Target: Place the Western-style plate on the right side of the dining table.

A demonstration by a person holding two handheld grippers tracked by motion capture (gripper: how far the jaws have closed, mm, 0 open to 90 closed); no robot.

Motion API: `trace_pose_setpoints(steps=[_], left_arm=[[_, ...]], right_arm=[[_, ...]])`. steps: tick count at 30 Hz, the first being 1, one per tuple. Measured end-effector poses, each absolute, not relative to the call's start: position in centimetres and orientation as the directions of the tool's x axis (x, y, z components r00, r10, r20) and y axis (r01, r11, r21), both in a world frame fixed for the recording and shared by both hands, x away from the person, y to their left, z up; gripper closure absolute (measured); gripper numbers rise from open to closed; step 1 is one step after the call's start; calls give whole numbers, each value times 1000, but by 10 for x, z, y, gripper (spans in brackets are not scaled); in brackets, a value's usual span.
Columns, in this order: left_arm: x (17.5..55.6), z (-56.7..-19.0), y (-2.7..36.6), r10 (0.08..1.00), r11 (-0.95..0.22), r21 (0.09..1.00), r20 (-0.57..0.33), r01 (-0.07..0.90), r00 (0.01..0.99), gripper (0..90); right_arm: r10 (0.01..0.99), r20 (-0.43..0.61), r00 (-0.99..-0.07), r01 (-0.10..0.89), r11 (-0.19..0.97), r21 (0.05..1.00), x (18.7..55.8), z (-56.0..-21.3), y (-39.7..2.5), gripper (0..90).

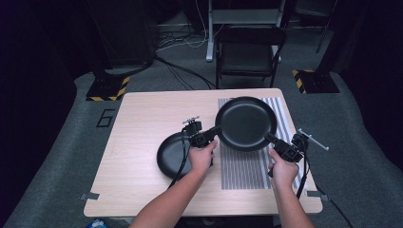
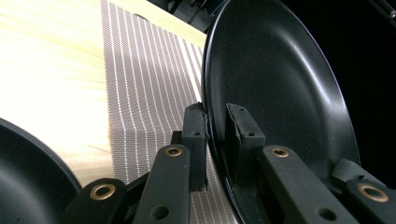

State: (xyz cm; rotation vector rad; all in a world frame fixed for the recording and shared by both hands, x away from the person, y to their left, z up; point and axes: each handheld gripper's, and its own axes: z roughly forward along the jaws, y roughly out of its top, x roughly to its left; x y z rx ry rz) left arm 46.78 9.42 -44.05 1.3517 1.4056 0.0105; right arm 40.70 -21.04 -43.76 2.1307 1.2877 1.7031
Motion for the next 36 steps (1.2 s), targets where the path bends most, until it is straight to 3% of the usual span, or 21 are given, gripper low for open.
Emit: trace_pose_setpoints(steps=[36], left_arm=[[490, -471, 58, 690, 336, 595, -683, 730, 239, 792]], right_arm=[[665, 744, 62, 533, -653, 538, 420, -468, -240, 803]])
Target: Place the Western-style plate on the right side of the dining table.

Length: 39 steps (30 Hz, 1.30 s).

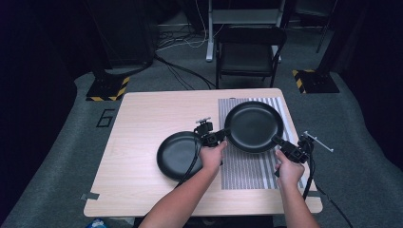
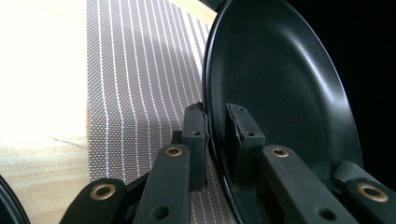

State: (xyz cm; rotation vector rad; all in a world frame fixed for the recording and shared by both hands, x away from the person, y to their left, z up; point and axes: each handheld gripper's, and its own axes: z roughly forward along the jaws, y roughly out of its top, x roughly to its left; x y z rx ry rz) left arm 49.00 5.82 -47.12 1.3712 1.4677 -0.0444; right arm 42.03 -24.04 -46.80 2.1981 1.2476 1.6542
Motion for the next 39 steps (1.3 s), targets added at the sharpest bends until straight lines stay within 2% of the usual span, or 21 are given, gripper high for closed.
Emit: trace_pose_setpoints(steps=[19, 27, 39], left_arm=[[493, -497, 40, 718, 325, 564, -669, 759, 189, 785], [493, -504, 37, 741, 315, 550, -652, 774, 162, 787], [493, -511, 37, 762, 304, 541, -632, 784, 140, 786]], right_arm=[[665, 740, 107, 562, -654, 506, 427, -494, -257, 805], [630, 764, 136, 579, -677, 455, 433, -509, -262, 805], [625, 766, 154, 602, -674, 429, 439, -520, -261, 804]])
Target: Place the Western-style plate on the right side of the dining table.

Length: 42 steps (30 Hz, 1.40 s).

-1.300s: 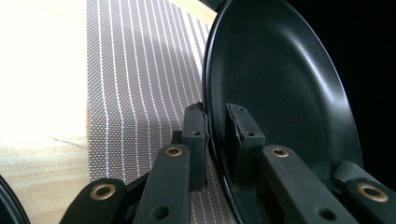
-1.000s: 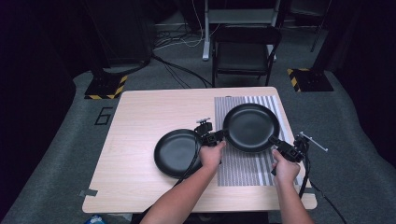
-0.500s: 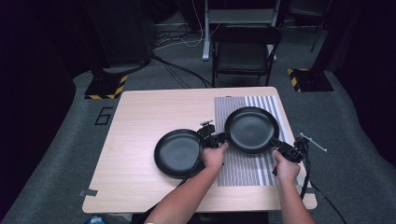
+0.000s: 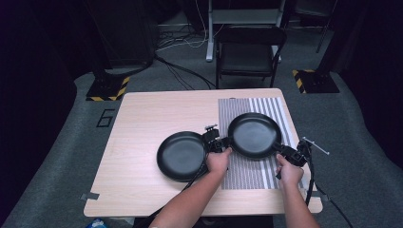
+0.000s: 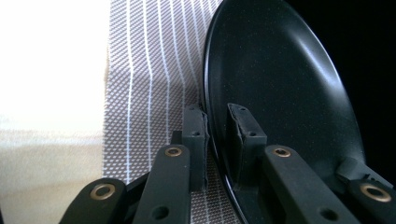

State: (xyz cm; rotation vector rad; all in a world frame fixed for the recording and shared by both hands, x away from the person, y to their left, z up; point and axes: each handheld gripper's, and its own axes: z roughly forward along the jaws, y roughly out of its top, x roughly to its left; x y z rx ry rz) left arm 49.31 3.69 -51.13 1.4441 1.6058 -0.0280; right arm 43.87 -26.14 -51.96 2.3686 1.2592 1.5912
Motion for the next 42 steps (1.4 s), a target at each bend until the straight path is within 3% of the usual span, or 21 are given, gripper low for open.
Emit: trace_pose_setpoints(steps=[26, 42], left_arm=[[497, -513, 27, 817, 281, 498, -572, 821, 68, 764], [500, -511, 32, 804, 264, 491, -588, 830, 92, 700]], right_arm=[[625, 746, 228, 614, -687, 389, 440, -532, -257, 791], [666, 720, 198, 634, -647, 424, 441, -533, -255, 743]])
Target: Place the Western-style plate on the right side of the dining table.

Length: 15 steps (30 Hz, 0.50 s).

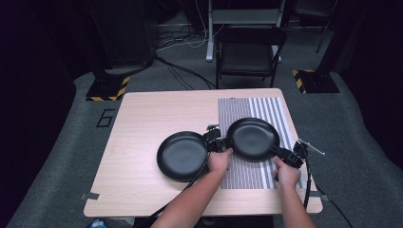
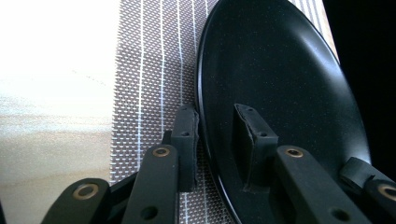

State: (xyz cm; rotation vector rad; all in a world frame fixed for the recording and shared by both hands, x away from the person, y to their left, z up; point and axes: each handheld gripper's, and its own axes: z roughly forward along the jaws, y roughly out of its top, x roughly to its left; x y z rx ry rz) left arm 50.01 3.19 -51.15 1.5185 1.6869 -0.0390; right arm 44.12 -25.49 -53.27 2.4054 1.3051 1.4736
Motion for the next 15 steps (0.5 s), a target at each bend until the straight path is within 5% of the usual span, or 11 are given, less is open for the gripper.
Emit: trace_pose_setpoints(steps=[4, 15], left_arm=[[500, -510, 33, 791, 270, 483, -604, 833, 94, 650], [497, -506, 36, 787, 257, 499, -605, 827, 120, 588]], right_arm=[[666, 722, 189, 632, -645, 429, 441, -531, -252, 653], [705, 687, 174, 583, -636, 505, 433, -521, -257, 620]])
